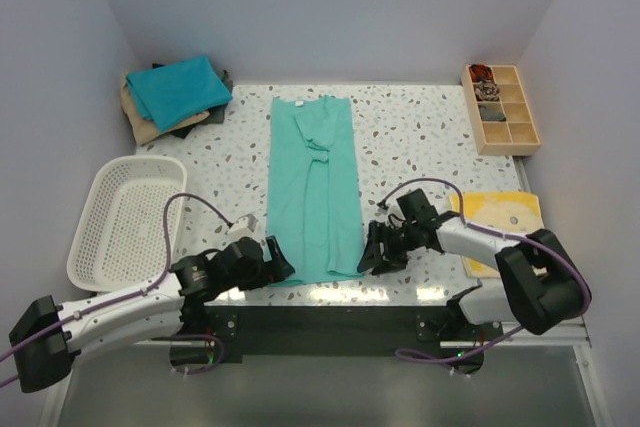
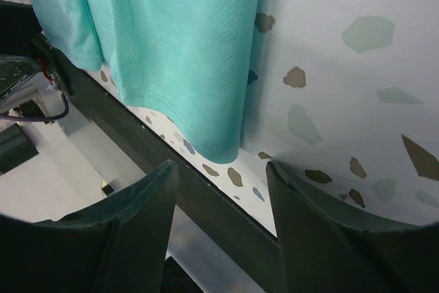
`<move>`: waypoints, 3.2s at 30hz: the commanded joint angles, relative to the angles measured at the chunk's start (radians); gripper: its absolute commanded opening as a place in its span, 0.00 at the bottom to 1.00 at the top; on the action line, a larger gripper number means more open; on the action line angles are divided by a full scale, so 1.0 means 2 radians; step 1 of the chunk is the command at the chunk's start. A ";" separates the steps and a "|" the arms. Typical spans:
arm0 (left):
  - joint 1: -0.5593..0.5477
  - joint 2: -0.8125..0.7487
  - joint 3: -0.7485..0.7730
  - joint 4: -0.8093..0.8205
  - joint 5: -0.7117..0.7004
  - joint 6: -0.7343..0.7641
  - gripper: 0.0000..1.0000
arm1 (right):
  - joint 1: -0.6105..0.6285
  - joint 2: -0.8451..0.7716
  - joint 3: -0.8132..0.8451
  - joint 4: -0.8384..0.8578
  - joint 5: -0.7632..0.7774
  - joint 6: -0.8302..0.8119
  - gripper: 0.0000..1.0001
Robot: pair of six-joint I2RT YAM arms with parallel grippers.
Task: Fold and stack the t-shirts
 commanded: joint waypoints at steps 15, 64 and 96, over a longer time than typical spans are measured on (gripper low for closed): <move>-0.013 0.066 -0.012 -0.019 -0.012 -0.003 0.37 | 0.048 0.087 0.037 0.065 0.053 0.009 0.21; 0.171 0.346 0.297 0.144 -0.102 0.275 0.00 | 0.000 0.237 0.440 -0.102 0.161 -0.144 0.00; 0.228 0.396 0.299 0.268 0.119 0.371 0.85 | -0.019 0.216 0.437 -0.035 0.094 -0.121 0.54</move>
